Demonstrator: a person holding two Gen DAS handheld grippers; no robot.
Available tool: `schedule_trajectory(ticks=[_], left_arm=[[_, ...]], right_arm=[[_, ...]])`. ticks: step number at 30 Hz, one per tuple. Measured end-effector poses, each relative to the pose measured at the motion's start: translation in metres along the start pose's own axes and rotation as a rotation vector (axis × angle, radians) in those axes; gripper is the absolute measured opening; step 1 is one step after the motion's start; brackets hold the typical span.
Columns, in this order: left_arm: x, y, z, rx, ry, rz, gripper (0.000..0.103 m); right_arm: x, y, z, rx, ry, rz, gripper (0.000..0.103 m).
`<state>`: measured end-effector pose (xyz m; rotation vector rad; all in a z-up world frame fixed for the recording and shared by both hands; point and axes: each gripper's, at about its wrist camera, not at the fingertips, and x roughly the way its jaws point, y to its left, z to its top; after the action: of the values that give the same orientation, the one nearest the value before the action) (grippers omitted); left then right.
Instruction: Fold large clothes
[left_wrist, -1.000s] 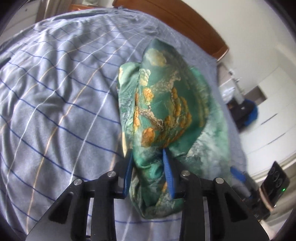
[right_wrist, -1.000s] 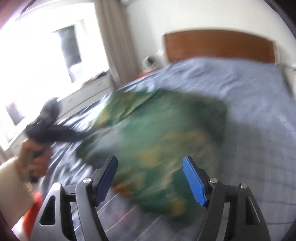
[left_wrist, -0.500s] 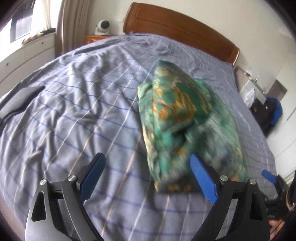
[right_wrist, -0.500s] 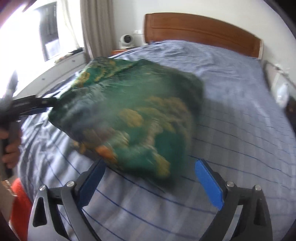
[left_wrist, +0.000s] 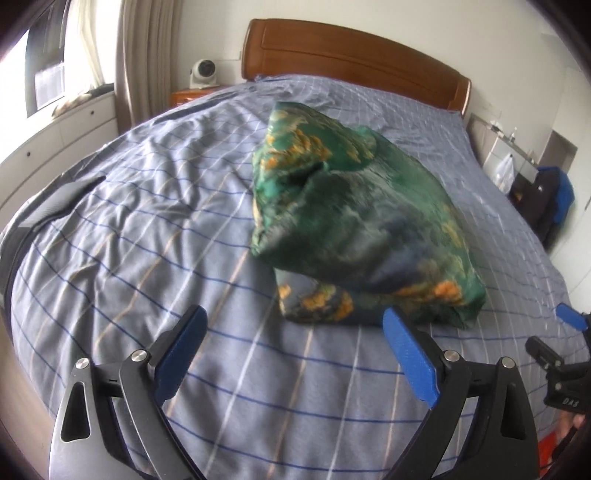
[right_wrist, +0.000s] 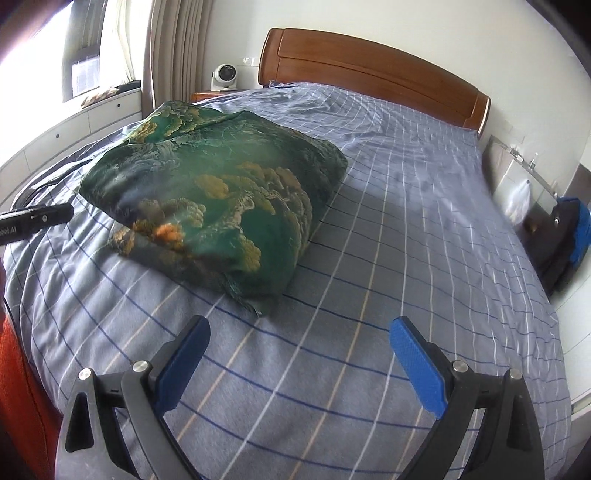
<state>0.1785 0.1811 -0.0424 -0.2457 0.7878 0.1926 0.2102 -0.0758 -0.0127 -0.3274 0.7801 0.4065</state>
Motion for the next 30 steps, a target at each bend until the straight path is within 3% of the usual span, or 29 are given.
schedule_trajectory(ticks=[7,12,16,20,25,28,30], left_arm=[[0.005,-0.015,-0.013,0.023,0.024,0.002,0.097],[0.013,-0.022,-0.030,0.061,0.013,0.071,0.097],[0.021,-0.030,-0.044,0.154,0.031,0.123,0.097],[0.020,-0.018,-0.045,0.131,0.024,0.127,0.097],[0.008,0.002,-0.013,0.103,-0.019,0.068,0.097],[0.003,0.017,0.030,0.081,-0.067,0.040,0.097],[0.007,0.030,0.058,0.036,-0.060,-0.024,0.097]], right_arm=[[-0.005,-0.010,-0.005,0.027,-0.003,-0.020,0.097],[-0.002,-0.011,-0.011,0.032,0.006,-0.020,0.097],[0.006,-0.020,-0.024,0.076,0.021,0.006,0.097],[0.017,-0.034,-0.044,0.131,0.057,0.045,0.097],[0.040,-0.051,-0.072,0.223,0.147,0.108,0.097],[0.046,-0.061,-0.081,0.301,0.155,0.160,0.097],[0.048,-0.066,-0.082,0.344,0.148,0.197,0.097]])
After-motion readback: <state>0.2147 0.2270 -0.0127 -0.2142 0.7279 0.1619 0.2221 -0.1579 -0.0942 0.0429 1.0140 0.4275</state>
